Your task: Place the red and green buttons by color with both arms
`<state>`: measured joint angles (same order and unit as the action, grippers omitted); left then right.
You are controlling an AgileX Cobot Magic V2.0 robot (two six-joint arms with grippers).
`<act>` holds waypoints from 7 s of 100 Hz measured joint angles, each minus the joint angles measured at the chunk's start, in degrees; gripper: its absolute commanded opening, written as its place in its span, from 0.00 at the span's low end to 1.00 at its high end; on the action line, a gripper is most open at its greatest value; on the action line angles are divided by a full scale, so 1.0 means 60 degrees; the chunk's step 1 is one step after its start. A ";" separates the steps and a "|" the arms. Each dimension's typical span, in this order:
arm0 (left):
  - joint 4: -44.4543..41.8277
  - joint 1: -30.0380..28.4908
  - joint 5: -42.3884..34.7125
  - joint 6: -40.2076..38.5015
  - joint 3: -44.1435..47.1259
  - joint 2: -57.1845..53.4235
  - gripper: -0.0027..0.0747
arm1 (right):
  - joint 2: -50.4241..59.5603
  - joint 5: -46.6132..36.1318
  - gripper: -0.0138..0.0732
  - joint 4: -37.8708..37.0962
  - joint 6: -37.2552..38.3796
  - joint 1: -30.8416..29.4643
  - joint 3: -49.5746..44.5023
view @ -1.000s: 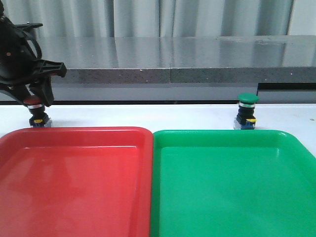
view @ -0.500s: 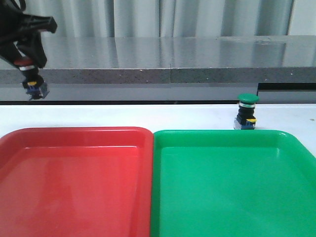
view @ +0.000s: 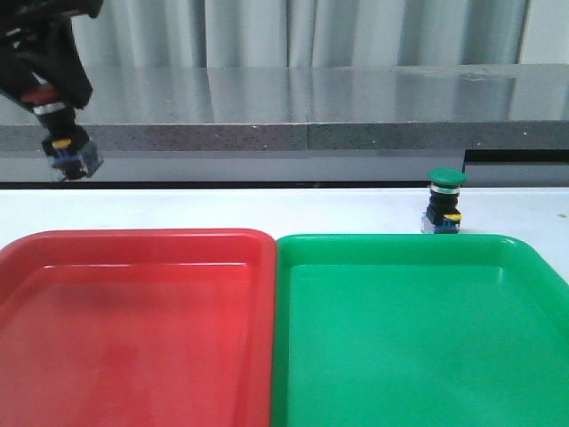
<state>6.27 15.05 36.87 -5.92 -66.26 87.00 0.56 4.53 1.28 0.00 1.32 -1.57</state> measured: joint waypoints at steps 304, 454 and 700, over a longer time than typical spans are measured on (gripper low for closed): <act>-0.1273 -0.0928 -0.2682 -0.0563 0.6200 -0.9818 0.36 | 0.0000 0.0000 0.08 0.0000 0.0000 0.0000 0.0000; -0.2182 -0.0928 -0.5025 -0.0563 0.7904 -1.1313 0.01 | 0.0000 0.0000 0.08 0.0000 0.0000 0.0000 0.0000; -0.2208 -0.1615 -0.5707 -0.0563 1.1059 -1.4548 0.01 | -0.0137 0.0526 0.08 0.0000 0.0000 0.0000 0.1760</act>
<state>-6.98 5.36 2.63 -9.30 0.09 -0.28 -0.26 7.69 1.28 0.00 1.32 8.99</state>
